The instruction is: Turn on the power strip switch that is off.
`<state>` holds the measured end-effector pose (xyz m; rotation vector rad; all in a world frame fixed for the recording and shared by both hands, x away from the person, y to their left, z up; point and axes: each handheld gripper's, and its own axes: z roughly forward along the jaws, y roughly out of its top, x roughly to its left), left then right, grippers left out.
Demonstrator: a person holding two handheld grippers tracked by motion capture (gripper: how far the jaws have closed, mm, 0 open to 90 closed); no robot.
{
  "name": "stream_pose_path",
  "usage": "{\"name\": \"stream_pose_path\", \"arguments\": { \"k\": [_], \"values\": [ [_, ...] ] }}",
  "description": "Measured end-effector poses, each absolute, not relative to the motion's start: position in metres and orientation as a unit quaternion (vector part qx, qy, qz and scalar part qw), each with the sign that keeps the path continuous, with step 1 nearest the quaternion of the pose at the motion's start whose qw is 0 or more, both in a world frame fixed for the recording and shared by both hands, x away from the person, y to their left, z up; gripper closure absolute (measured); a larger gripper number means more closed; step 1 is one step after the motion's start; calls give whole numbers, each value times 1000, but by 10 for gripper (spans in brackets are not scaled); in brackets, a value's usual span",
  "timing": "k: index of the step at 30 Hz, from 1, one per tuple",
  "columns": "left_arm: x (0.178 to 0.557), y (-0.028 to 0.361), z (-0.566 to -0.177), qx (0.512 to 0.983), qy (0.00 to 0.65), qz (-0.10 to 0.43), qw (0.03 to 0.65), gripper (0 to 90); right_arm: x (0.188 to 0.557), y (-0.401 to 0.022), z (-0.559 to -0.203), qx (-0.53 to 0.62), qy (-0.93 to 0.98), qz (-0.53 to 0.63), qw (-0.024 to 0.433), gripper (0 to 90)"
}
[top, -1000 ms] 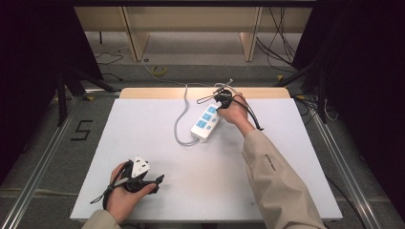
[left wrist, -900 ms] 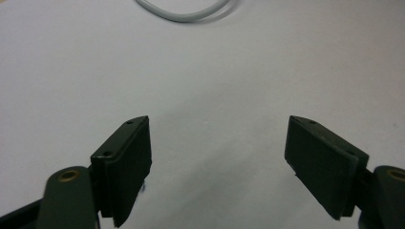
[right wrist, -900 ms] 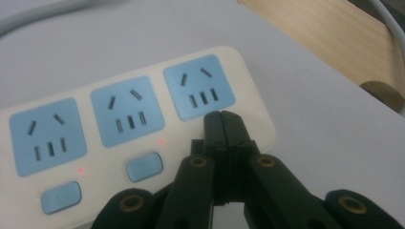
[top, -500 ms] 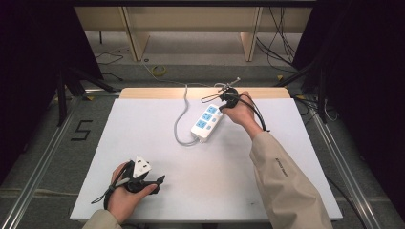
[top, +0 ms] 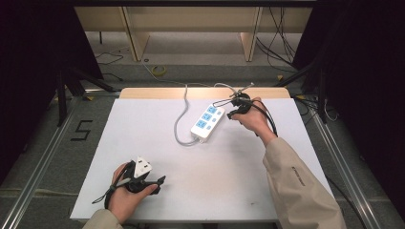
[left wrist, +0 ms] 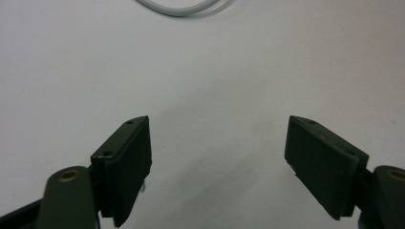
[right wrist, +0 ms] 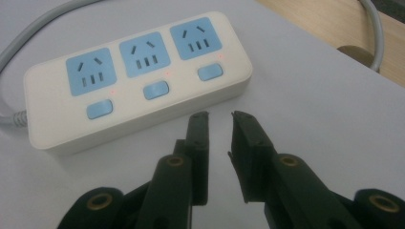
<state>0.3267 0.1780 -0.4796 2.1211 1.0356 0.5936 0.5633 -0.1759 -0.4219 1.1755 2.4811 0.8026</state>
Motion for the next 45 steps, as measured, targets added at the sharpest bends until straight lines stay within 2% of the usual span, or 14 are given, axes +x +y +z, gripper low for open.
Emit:
{"name": "stream_pose_path", "arguments": {
  "k": [17,28,39,45],
  "values": [
    [326,178,-481,817,402,225,347,240,521,-201,-427,404,851,311,129,631],
    [326,178,-482,817,403,225,347,238,476,-220,-433,394,843,340,133,560],
    [326,178,-483,817,404,224,346,234,413,-245,-455,392,824,389,129,521],
    [329,179,-484,816,408,220,346,228,395,-250,-456,386,817,405,136,485]
  ]
}}
